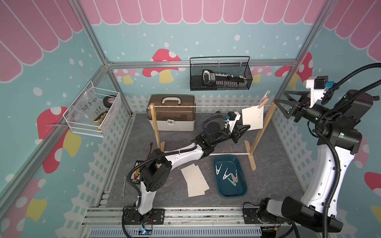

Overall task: Remove the postcards from the strings
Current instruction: Pinch the postcard on the clothesline.

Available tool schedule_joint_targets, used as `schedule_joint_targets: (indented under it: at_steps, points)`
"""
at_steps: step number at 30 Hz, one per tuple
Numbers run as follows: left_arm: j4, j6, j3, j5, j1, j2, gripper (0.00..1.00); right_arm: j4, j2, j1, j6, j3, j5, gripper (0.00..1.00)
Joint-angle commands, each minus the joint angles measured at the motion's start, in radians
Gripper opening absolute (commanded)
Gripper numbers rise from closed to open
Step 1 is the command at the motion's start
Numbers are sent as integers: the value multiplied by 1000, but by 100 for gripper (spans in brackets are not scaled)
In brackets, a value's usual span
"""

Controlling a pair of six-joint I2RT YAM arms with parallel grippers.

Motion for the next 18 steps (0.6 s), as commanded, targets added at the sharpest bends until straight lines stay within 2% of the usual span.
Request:
schedule_joint_targets:
  at_steps: [1,5,18]
  points:
    - [7,19,36,56,-3,15,12,170,35,-4,120,-24,-131,69]
    - [2,11,50,72,-3,20,1,243,42,2,154,-41,-127,71]
    - [13,-36,83,181,8,38,0,240,124,71,159,-15,-111,72]
